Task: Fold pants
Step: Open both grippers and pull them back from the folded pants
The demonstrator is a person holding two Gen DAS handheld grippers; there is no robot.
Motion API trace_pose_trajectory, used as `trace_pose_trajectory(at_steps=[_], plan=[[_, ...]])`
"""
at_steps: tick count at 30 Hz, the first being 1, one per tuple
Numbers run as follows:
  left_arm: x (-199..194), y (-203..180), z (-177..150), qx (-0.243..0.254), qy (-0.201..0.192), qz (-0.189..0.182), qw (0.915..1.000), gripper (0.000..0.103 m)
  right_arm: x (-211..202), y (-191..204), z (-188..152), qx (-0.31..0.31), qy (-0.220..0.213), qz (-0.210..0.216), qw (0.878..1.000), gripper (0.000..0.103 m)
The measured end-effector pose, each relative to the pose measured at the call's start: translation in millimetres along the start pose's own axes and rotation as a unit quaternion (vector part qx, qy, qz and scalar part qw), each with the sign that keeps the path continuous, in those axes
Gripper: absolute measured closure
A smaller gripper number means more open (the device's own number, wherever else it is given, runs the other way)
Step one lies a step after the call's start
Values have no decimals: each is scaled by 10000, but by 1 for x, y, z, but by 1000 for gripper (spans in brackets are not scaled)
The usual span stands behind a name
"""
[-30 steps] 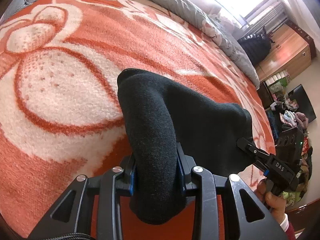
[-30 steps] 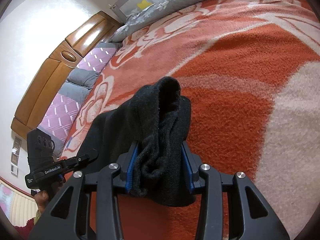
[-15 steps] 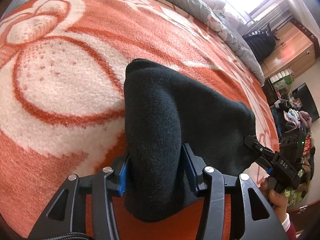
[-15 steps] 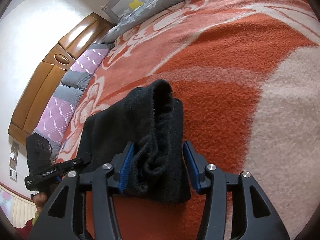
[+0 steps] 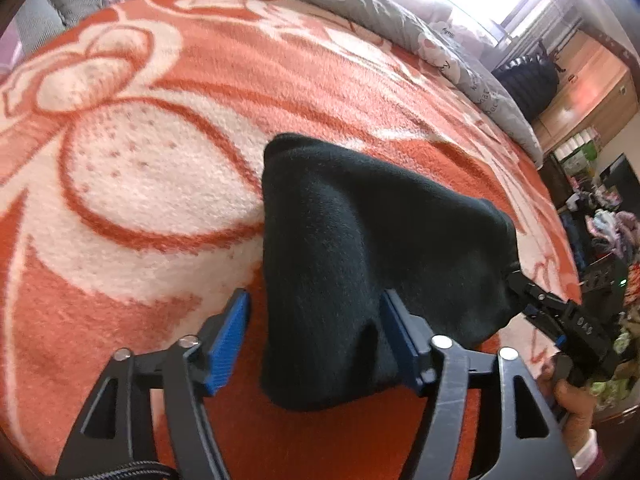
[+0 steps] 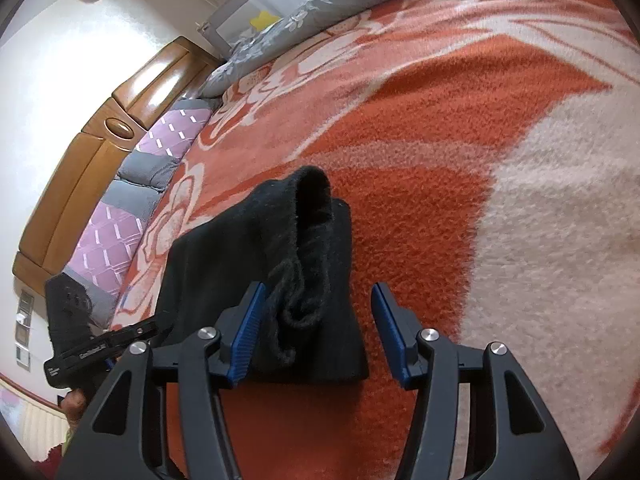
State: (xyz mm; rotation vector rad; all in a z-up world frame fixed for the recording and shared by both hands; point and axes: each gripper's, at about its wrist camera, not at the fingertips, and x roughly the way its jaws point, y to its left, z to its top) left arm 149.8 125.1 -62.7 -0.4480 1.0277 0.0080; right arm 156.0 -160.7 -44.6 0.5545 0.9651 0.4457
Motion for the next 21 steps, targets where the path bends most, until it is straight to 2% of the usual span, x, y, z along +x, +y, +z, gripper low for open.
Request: trace_pose_trajectory(at_steps=[4,14,21], plan=[[-11,-6,-8,107,-158,138,9997,29,-8,9,-3,-187,-71,-192,9996,35],[-31,-19,-35,276,-287,285,9988,23,-28,35,-20,-783,-251,-360,9960,25],[-43,-33,-57,563,-555,560,9953,22,-42,57,-42,-1461,-536,-478,9867,19]])
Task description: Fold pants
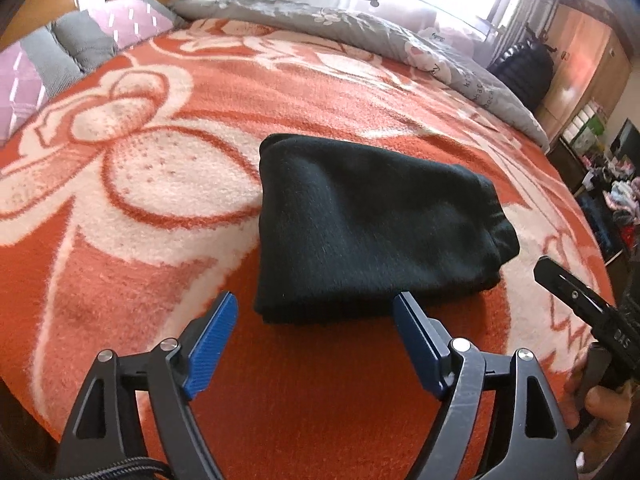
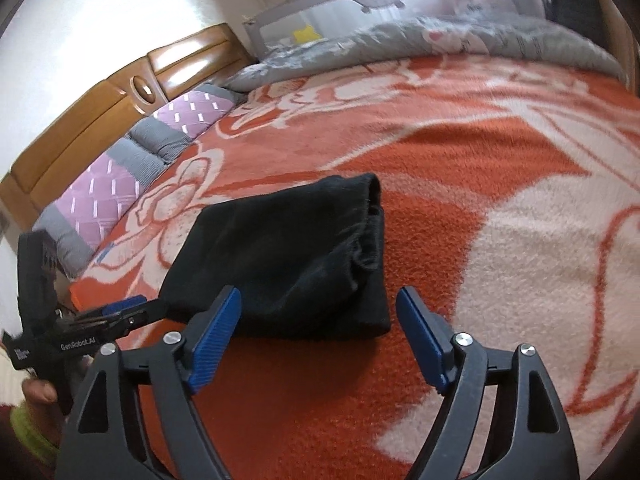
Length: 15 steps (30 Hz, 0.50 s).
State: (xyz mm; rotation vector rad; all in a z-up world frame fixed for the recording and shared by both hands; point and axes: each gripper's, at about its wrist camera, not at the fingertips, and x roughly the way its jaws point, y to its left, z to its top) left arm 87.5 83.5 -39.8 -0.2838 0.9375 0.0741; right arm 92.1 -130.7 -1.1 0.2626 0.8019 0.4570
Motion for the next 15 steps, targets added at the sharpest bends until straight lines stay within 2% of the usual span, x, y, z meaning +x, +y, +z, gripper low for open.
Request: trace_pose_trajectory(at_steps=[9,15], plan=[[-20,-20,-16,539,-438,444,9966,21,-1,29,-21,-992,-44,-264,9947,15],[-23,-29,-24,795,-625,764,9919,20,0,31,-28,-1123,-42,-221,9934,15]])
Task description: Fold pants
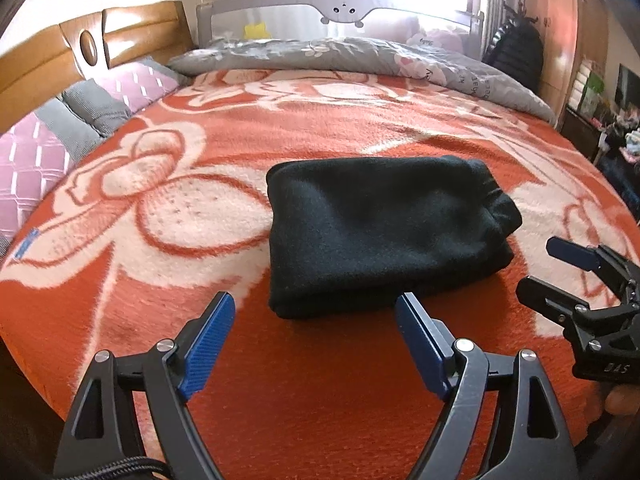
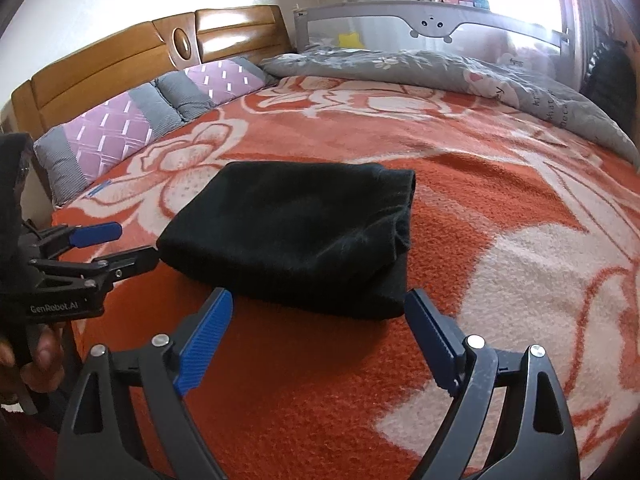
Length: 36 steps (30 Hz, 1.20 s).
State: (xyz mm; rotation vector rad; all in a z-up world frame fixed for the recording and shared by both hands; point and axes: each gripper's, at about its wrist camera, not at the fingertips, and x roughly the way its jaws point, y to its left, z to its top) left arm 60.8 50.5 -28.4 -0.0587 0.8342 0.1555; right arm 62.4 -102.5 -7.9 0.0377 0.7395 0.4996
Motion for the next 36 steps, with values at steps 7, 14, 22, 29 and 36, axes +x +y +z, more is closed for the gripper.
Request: trace_pose_trajectory(at_steps=[7,14,22,29,36], plan=[[6,0,-4,-47,28,88,9999,19,1,5,-5,-131,-82,-41,9999,15],[11,0,-7,-23,-15,250,9997,17,5,4,-9,-121,-129,20,9998,14],[17,0,-10,0,-62,378,9993,16,9,9,-16,-268,-233,146,9993,14],[20,1,-10,-16,-57,455,9989,16,16,9,-20,-251,-338,260,9988,14],[22,0,-10,8,-76,458,9989,15,22,10,-19,-267,-318,275,9988,14]])
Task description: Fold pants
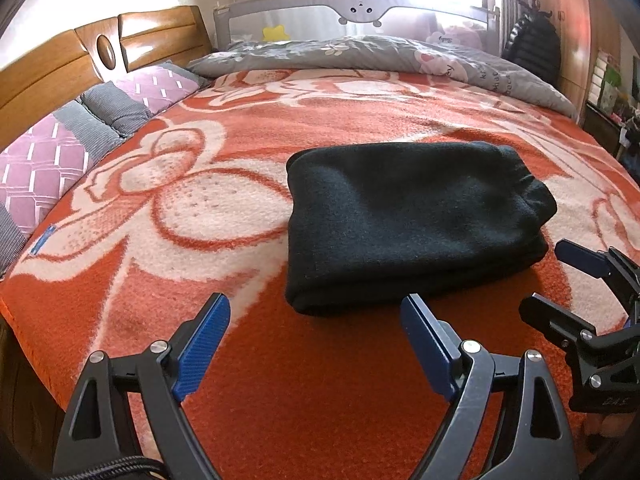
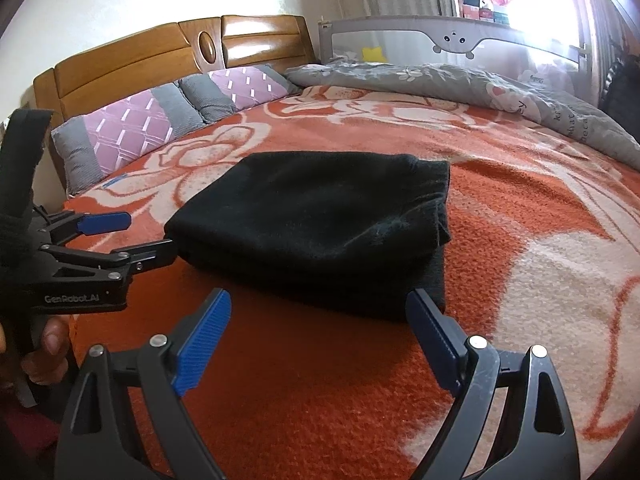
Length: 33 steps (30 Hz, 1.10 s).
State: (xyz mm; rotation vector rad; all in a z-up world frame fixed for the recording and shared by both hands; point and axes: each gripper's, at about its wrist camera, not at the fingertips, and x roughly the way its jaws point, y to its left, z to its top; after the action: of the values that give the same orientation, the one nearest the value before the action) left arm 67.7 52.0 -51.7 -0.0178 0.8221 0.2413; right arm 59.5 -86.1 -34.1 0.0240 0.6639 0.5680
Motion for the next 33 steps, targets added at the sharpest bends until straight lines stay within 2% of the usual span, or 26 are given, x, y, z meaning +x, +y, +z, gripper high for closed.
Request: trace_pose_trajectory(at_steps=[33], plan=[[4,-2,2,63,6,38,10000,14,0,-3,6,38,-82,-29,10000,13]])
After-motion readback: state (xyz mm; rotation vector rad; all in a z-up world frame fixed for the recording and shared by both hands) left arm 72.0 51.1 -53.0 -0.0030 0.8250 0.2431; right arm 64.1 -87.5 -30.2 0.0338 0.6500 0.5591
